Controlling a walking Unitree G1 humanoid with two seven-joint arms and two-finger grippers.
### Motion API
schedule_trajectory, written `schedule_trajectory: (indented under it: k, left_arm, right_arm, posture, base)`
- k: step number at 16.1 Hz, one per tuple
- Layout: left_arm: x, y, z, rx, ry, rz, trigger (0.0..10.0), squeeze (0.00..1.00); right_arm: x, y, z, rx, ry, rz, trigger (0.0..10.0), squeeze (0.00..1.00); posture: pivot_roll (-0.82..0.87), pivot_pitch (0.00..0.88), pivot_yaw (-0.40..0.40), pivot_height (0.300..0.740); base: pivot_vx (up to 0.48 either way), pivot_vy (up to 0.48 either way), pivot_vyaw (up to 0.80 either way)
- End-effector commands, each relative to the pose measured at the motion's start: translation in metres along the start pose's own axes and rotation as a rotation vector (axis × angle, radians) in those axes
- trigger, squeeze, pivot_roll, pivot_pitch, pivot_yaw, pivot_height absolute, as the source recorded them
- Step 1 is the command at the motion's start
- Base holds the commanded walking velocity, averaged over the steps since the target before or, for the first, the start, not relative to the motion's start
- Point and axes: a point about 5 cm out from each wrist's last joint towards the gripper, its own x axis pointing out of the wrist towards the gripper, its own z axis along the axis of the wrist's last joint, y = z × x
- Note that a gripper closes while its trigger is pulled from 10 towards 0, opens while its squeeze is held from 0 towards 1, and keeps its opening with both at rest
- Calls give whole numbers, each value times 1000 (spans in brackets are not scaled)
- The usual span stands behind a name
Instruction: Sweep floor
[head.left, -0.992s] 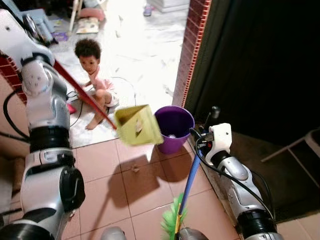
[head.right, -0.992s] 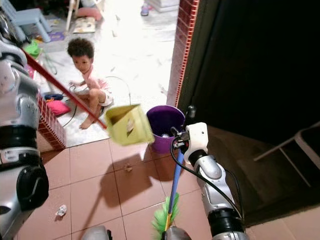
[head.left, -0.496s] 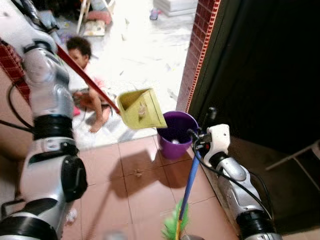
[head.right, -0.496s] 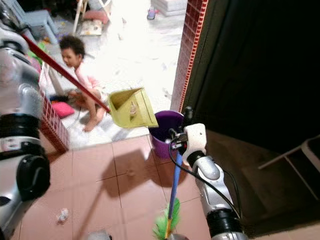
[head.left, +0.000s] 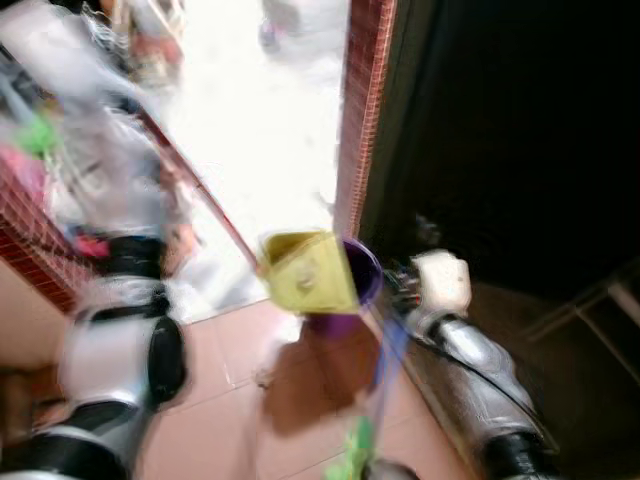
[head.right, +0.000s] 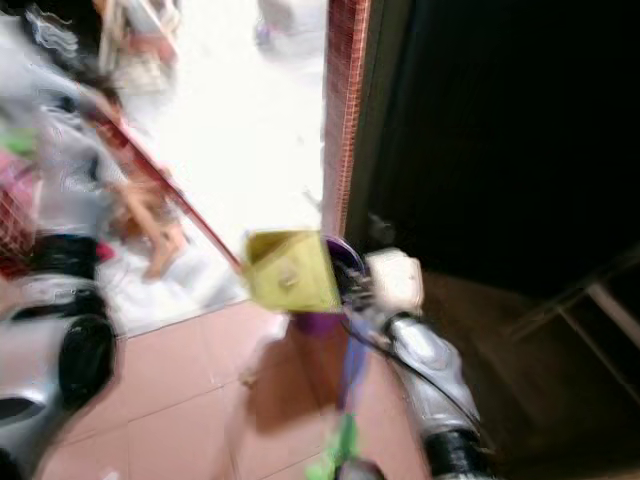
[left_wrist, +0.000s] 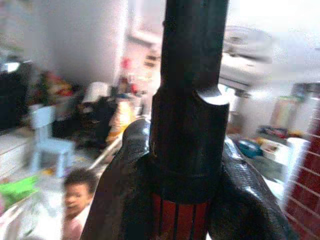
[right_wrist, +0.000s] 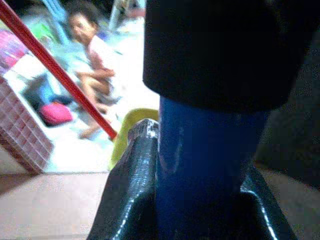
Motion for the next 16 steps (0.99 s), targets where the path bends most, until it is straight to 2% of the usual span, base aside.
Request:
schedule_trajectory:
  k: [1, 7, 8, 11, 12, 14, 16]
  left_arm:
    - [11, 7, 27, -47, -111, 33, 10000, 0]
    - [8, 2, 22, -23, -109, -2, 10000, 0]
    - [9, -3, 22, 23, -128, -39, 10000, 0]
    - [10, -13, 21, 73, -149, -94, 10000, 0]
    - [10, -13, 21, 75, -149, -96, 10000, 0]
    - [12, -21, 23, 98, -171, -131, 10000, 0]
    - [12, -28, 24, 107, -187, -163, 10000, 0]
  right_arm:
    - [8, 10, 14, -29, -50, 40, 10000, 0]
    - [8, 10, 14, -28, -47, 49, 10000, 0]
    - [4, 8, 14, -23, -50, 49, 10000, 0]
    - [-8, 0, 12, -24, -44, 37, 10000, 0]
    - [-9, -1, 12, -23, -44, 35, 10000, 0]
    - [-24, -11, 6, -33, -20, 10, 10000, 0]
    - [-30, -16, 3, -35, -8, -3, 10000, 0]
  posture:
    - [-130, 0, 31, 740]
    - [-135, 0, 31, 740]
    - [-136, 0, 32, 740]
    - [-146, 0, 38, 740]
    - [-146, 0, 38, 740]
    - [-165, 0, 48, 740]
    - [-168, 0, 49, 740]
  base:
    - [394, 0, 0]
    - [51, 0, 0]
    - [0, 0, 0]
    - [0, 0, 0]
    - [0, 0, 0]
    - [0, 0, 0]
    - [0, 0, 0]
